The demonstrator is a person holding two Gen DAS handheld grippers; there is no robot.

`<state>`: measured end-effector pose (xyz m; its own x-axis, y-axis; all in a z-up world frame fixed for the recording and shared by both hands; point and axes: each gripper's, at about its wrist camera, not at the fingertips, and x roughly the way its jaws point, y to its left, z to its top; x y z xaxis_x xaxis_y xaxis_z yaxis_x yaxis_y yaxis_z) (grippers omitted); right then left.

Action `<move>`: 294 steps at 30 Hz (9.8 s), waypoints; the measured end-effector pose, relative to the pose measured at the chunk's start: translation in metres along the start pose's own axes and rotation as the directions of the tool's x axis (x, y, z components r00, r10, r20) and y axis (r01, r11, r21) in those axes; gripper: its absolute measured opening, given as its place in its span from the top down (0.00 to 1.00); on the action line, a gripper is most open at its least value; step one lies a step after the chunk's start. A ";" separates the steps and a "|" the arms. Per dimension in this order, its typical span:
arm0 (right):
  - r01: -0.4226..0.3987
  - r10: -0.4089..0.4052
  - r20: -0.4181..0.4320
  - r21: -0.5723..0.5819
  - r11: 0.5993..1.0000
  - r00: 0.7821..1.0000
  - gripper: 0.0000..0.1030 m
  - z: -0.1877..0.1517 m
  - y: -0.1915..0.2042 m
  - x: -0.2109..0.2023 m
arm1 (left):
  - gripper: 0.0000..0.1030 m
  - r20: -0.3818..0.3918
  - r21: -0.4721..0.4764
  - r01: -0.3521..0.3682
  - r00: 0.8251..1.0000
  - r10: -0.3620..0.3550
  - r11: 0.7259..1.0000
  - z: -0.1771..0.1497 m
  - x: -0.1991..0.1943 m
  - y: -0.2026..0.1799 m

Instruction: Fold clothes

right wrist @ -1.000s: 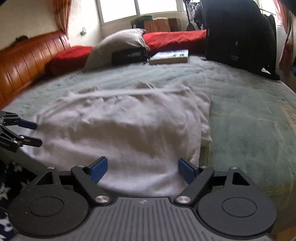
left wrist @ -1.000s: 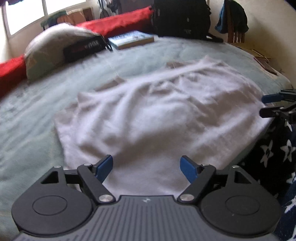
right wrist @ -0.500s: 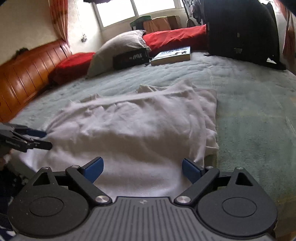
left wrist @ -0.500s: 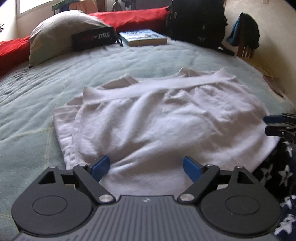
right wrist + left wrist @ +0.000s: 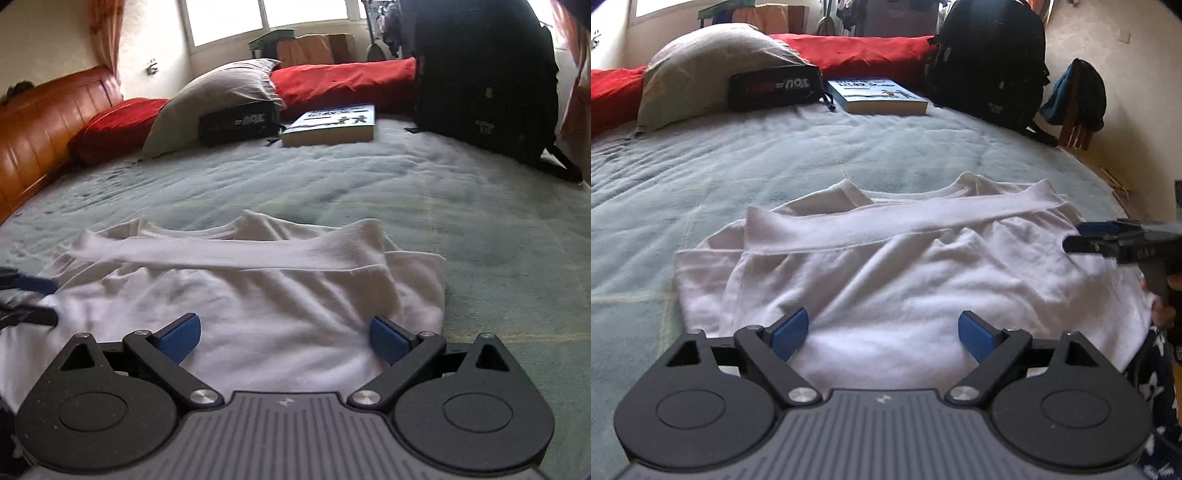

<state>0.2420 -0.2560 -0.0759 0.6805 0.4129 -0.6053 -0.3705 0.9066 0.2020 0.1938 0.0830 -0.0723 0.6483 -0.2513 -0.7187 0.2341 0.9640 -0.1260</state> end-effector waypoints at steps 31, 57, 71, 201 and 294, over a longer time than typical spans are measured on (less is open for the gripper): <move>-0.059 0.053 0.064 0.103 0.993 0.997 0.53 0.015 -0.056 0.002 | 0.69 -0.015 -0.138 -0.068 0.998 0.067 0.988 0.030 0.015 0.073; 0.079 -0.072 0.135 -0.050 0.996 0.988 0.77 0.021 -0.026 -0.040 | 0.87 0.135 0.015 -0.220 0.967 0.216 0.975 0.024 -0.041 0.035; 0.132 -0.131 0.039 -0.020 0.991 0.991 0.59 -0.053 -0.016 -0.076 | 0.78 0.019 0.016 -0.127 0.992 0.127 0.992 -0.026 -0.050 0.013; -0.068 0.062 0.044 0.167 0.984 0.997 0.00 -0.050 0.068 -0.075 | 0.11 0.008 -0.522 0.289 0.942 -0.334 0.802 -0.015 -0.031 0.124; -0.250 0.288 -0.106 0.273 0.929 0.952 0.00 0.046 0.120 0.085 | 0.68 -0.056 -0.361 0.331 0.926 -0.374 0.872 -0.004 0.016 0.116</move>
<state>0.2844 -0.1084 -0.0682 0.4741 0.6445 -0.5998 -0.3414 0.7626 0.5495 0.2282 0.1906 -0.1017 0.4718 -0.5886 -0.6565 0.1567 0.7887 -0.5944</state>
